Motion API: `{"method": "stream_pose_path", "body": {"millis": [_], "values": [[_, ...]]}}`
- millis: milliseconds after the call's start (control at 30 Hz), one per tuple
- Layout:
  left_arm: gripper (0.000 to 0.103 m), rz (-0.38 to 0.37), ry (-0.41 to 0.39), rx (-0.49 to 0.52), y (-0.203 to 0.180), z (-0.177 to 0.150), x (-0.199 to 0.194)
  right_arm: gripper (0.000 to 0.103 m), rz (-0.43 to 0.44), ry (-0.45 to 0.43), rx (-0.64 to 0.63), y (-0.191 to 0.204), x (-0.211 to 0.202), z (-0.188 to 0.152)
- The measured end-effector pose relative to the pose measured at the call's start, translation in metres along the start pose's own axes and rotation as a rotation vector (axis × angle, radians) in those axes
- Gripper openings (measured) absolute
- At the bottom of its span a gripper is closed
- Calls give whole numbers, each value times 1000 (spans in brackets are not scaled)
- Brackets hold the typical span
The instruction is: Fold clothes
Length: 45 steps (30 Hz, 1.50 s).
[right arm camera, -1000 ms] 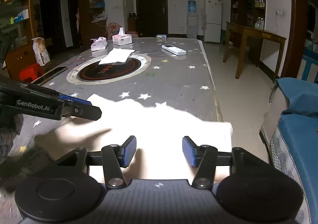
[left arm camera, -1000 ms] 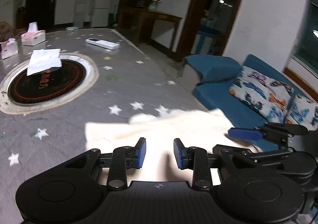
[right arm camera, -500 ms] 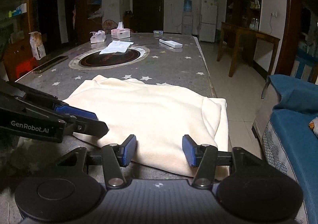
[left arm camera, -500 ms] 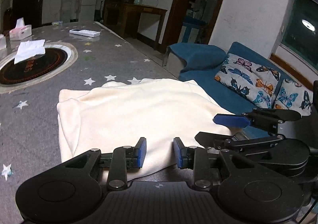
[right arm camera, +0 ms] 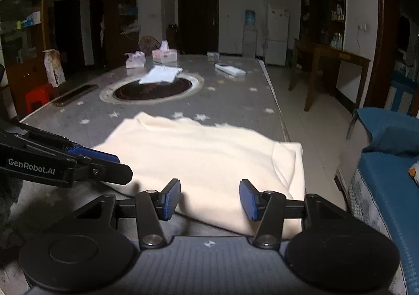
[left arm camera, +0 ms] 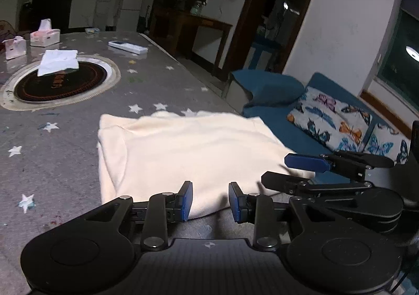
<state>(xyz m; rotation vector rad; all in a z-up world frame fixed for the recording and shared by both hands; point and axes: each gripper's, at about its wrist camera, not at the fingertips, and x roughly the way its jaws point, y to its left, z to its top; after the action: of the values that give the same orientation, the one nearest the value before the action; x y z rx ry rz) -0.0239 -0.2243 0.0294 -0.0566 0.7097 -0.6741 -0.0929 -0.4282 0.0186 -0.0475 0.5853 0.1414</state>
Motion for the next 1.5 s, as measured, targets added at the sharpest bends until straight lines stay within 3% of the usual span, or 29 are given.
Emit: {"method": "stream_pose_path", "body": {"millis": [267, 467, 700, 800, 1067, 1133, 1500], "values": [[33, 65, 7, -32, 14, -6, -3, 51, 26, 40, -57, 24, 23, -2], [37, 68, 15, -35, 13, -7, -5, 52, 9, 23, -56, 26, 11, 0], [52, 83, 11, -38, 11, -13, -21, 66, 15, 19, -32, 31, -2, -6], [61, 99, 7, -40, 10, -16, -27, 84, 17, 18, -8, 33, -6, -9], [79, 129, -12, -51, 12, -27, -45, 93, 17, 20, 6, 40, -16, -16], [83, 135, -17, -55, 13, -30, -49, 101, 10, 21, 9, 43, -18, -19], [102, 167, -32, -94, 22, -44, -69, 103, -47, 34, 3, 53, -24, -23]]}}
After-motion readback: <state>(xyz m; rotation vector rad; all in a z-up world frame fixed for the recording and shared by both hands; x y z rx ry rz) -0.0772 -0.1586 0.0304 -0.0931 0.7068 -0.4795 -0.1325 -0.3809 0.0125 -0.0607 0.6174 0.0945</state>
